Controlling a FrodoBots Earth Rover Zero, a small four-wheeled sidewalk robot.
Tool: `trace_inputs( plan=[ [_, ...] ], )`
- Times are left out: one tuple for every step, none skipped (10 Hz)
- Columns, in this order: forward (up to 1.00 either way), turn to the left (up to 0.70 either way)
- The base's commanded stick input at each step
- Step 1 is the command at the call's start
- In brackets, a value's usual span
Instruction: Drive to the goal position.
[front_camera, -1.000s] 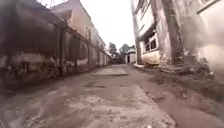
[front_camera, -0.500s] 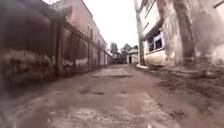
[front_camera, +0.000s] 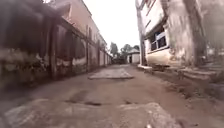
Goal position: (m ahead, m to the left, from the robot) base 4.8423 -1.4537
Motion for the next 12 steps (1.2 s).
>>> trace_inputs(
  plan=[
    [1.00, 0.00],
    [1.00, 0.00],
    [1.00, 0.00],
    [1.00, 0.00],
    [1.00, 0.00],
    [1.00, 0.00],
    [1.00, 0.00],
    [1.00, 0.00],
    [1.00, 0.00],
    [1.00, 0.00],
    [1.00, 0.00],
    [1.00, 0.00]
  ],
)
